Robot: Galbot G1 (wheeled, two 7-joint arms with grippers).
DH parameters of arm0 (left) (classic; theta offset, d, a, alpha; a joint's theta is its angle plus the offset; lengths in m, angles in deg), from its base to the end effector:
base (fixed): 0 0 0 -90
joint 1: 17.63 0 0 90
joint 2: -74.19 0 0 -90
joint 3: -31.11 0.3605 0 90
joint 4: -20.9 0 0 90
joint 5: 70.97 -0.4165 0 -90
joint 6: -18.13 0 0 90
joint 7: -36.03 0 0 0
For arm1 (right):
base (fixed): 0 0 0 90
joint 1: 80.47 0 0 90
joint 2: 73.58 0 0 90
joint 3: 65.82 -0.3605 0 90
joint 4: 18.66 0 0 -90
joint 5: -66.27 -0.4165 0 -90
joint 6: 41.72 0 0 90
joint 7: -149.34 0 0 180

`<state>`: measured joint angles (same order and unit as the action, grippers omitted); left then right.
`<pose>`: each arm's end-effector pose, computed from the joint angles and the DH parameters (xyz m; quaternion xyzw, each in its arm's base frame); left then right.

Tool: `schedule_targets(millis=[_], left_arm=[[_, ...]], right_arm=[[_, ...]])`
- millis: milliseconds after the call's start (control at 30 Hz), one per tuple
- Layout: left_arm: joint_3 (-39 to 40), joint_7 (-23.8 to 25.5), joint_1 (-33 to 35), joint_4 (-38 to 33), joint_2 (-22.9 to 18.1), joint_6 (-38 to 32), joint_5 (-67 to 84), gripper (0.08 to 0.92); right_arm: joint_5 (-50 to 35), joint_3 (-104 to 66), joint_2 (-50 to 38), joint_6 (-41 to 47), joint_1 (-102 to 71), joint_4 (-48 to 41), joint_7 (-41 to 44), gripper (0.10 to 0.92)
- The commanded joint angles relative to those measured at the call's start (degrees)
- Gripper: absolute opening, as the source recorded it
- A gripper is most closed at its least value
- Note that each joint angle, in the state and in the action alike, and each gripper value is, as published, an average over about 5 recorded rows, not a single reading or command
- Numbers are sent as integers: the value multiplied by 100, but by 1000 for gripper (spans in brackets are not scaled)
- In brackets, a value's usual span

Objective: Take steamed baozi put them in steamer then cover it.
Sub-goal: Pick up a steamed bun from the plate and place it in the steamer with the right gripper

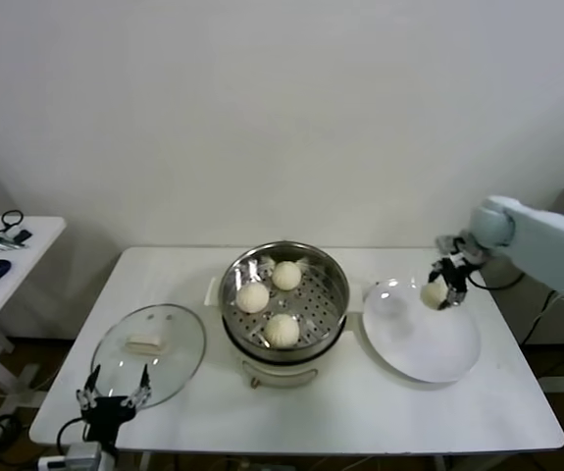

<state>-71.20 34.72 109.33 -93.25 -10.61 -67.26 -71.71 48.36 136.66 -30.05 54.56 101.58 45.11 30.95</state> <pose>0.1873 0.0979 -0.3687 0.0838 -0.9810 -0.0985 0.1449 0.6301 -0.1571 -0.1204 0.5084 -0.5309 0.5440 0.4046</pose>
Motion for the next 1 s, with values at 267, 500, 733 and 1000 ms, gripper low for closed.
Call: schedule_targets(millis=[267, 500, 733, 1000], left_arm=[[-8, 14, -7, -75, 24, 14, -5, 823], [-66, 9, 45, -206, -19, 38, 23, 823], [-80, 0, 86, -211, -51, 20, 9, 823], [-122, -9, 93, -158, -21, -10, 13, 823]], right_arm=[[-2181, 673, 1310, 1025, 2222, 2295, -420, 696], [-1897, 499, 2013, 1191, 1416, 1873, -710, 696], [-1422, 530, 2268, 1190, 710, 1344, -799, 696], [-1084, 544, 2248, 1185, 294, 1126, -859, 696]])
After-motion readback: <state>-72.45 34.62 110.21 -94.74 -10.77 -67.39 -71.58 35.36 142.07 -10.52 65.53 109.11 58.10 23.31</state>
